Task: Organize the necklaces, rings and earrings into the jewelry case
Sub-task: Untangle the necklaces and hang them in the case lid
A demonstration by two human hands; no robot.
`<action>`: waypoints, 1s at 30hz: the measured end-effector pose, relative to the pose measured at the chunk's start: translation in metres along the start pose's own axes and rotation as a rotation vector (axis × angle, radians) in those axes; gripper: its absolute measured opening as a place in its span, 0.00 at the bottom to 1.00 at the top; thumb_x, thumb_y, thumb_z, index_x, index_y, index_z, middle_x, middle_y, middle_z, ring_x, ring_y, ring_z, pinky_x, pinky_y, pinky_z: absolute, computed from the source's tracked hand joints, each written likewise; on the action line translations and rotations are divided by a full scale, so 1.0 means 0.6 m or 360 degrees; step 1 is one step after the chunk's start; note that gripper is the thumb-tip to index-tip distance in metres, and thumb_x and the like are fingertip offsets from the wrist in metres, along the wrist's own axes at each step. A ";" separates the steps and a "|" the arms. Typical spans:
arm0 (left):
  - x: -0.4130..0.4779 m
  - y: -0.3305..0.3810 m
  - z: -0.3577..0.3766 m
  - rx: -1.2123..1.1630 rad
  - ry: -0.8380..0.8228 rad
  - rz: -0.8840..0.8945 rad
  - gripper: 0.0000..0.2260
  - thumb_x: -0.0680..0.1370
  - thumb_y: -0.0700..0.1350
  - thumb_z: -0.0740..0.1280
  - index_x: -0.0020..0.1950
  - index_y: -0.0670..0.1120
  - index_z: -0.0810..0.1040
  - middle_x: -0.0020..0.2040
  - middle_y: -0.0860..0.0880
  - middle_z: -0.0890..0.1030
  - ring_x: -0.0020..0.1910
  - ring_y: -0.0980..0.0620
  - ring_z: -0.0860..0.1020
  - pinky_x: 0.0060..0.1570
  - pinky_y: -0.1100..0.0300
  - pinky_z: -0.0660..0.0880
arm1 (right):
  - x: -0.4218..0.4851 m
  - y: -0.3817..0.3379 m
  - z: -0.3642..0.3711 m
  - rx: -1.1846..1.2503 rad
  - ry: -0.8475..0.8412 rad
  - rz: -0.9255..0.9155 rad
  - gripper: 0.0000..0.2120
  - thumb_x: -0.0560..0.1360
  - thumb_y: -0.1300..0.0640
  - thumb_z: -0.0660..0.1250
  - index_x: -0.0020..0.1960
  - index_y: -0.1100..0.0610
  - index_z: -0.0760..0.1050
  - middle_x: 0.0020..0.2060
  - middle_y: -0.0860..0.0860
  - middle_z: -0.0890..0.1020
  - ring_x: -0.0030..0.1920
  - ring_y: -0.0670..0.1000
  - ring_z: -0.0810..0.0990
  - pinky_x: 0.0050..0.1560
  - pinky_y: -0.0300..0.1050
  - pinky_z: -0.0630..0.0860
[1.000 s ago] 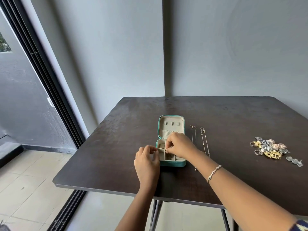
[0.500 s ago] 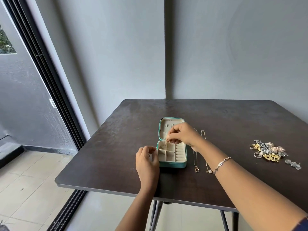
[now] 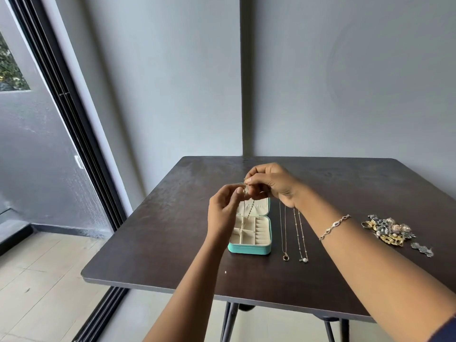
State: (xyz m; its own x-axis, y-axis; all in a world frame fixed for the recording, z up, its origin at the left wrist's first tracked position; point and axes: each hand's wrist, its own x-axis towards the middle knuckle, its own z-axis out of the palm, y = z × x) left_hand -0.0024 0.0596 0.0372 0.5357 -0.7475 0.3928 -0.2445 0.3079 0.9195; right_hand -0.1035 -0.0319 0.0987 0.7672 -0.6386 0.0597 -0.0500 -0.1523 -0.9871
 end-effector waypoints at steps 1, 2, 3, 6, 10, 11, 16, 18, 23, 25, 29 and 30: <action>0.001 0.006 0.000 -0.0026 -0.0041 -0.0004 0.07 0.78 0.39 0.63 0.45 0.47 0.80 0.35 0.54 0.82 0.35 0.61 0.78 0.39 0.68 0.74 | -0.001 -0.005 -0.001 0.0013 0.0007 0.0008 0.08 0.73 0.66 0.63 0.36 0.57 0.74 0.23 0.50 0.78 0.26 0.46 0.76 0.34 0.40 0.75; 0.002 0.009 0.000 -0.0040 -0.0065 -0.0013 0.06 0.77 0.39 0.64 0.45 0.46 0.79 0.35 0.53 0.81 0.34 0.61 0.78 0.38 0.68 0.73 | -0.002 -0.009 -0.003 0.0029 0.0013 0.0015 0.08 0.73 0.65 0.64 0.37 0.57 0.74 0.23 0.50 0.78 0.26 0.46 0.76 0.33 0.40 0.75; 0.003 0.010 0.000 -0.0051 -0.0073 -0.0030 0.05 0.77 0.39 0.64 0.45 0.44 0.79 0.35 0.51 0.81 0.33 0.61 0.77 0.37 0.67 0.73 | -0.003 -0.014 -0.005 0.0041 0.0024 0.0015 0.08 0.73 0.65 0.64 0.37 0.57 0.74 0.23 0.50 0.78 0.26 0.46 0.77 0.33 0.39 0.75; 0.000 0.007 0.000 -0.0083 -0.0057 -0.0109 0.04 0.76 0.38 0.65 0.46 0.38 0.78 0.36 0.46 0.79 0.30 0.60 0.76 0.37 0.62 0.73 | -0.007 -0.030 -0.014 0.0060 0.0103 -0.0014 0.08 0.73 0.65 0.64 0.37 0.57 0.74 0.24 0.49 0.76 0.25 0.46 0.78 0.30 0.37 0.73; -0.014 -0.007 0.003 -0.0135 0.0001 -0.0207 0.03 0.76 0.36 0.65 0.43 0.36 0.77 0.33 0.45 0.76 0.27 0.61 0.73 0.34 0.66 0.71 | -0.016 -0.049 -0.030 0.0120 0.0179 -0.0064 0.08 0.74 0.65 0.64 0.37 0.58 0.74 0.25 0.49 0.77 0.26 0.47 0.78 0.30 0.37 0.74; -0.019 -0.010 0.004 -0.0155 0.0016 -0.0242 0.03 0.76 0.35 0.65 0.43 0.36 0.77 0.32 0.45 0.76 0.27 0.60 0.73 0.33 0.67 0.71 | -0.019 -0.054 -0.034 0.0141 0.0184 -0.0075 0.08 0.74 0.65 0.64 0.37 0.58 0.74 0.25 0.49 0.78 0.27 0.47 0.78 0.30 0.37 0.74; -0.039 -0.029 0.013 -0.0213 0.0062 -0.0393 0.05 0.75 0.34 0.66 0.39 0.39 0.77 0.29 0.47 0.76 0.27 0.57 0.73 0.34 0.64 0.72 | -0.038 -0.079 -0.052 0.0215 0.0202 -0.0127 0.07 0.74 0.65 0.62 0.38 0.58 0.74 0.25 0.50 0.80 0.27 0.47 0.79 0.30 0.37 0.75; -0.047 -0.036 0.016 -0.0228 0.0080 -0.0432 0.06 0.75 0.34 0.66 0.38 0.39 0.76 0.28 0.48 0.76 0.27 0.55 0.73 0.34 0.62 0.73 | -0.046 -0.089 -0.058 0.0237 0.0225 -0.0148 0.07 0.74 0.65 0.63 0.38 0.58 0.74 0.25 0.50 0.80 0.26 0.47 0.78 0.30 0.36 0.75; -0.067 -0.038 0.025 -0.0248 0.0058 -0.0506 0.07 0.76 0.33 0.64 0.37 0.39 0.74 0.31 0.44 0.75 0.25 0.53 0.74 0.27 0.64 0.75 | -0.065 -0.111 -0.076 0.0255 0.0289 -0.0209 0.07 0.74 0.65 0.63 0.38 0.59 0.75 0.23 0.48 0.78 0.24 0.46 0.76 0.28 0.35 0.73; -0.074 -0.040 0.029 -0.0194 0.0036 -0.0489 0.07 0.75 0.33 0.65 0.38 0.40 0.75 0.32 0.43 0.76 0.25 0.54 0.74 0.26 0.64 0.75 | -0.072 -0.118 -0.084 0.0244 0.0311 -0.0230 0.06 0.74 0.65 0.63 0.39 0.59 0.75 0.23 0.48 0.77 0.24 0.46 0.76 0.28 0.35 0.73; -0.089 -0.040 0.037 -0.0010 0.0064 -0.0346 0.09 0.74 0.33 0.67 0.39 0.43 0.70 0.32 0.44 0.76 0.26 0.52 0.76 0.27 0.59 0.76 | -0.080 -0.124 -0.100 0.0222 0.0360 -0.0219 0.07 0.74 0.65 0.63 0.38 0.59 0.74 0.23 0.48 0.77 0.24 0.46 0.76 0.28 0.35 0.73; -0.093 -0.040 0.039 0.0053 0.0078 -0.0290 0.10 0.73 0.33 0.67 0.38 0.44 0.68 0.31 0.44 0.75 0.27 0.50 0.76 0.28 0.58 0.76 | -0.082 -0.123 -0.104 0.0217 0.0382 -0.0206 0.07 0.74 0.65 0.63 0.38 0.59 0.74 0.23 0.48 0.78 0.24 0.46 0.77 0.29 0.35 0.74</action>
State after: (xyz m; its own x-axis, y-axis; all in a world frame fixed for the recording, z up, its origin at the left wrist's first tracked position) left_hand -0.0456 0.0803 -0.0071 0.6123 -0.7592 0.2207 -0.1656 0.1498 0.9747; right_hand -0.1771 -0.0363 0.1779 0.5878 -0.7829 0.2037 0.1369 -0.1519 -0.9789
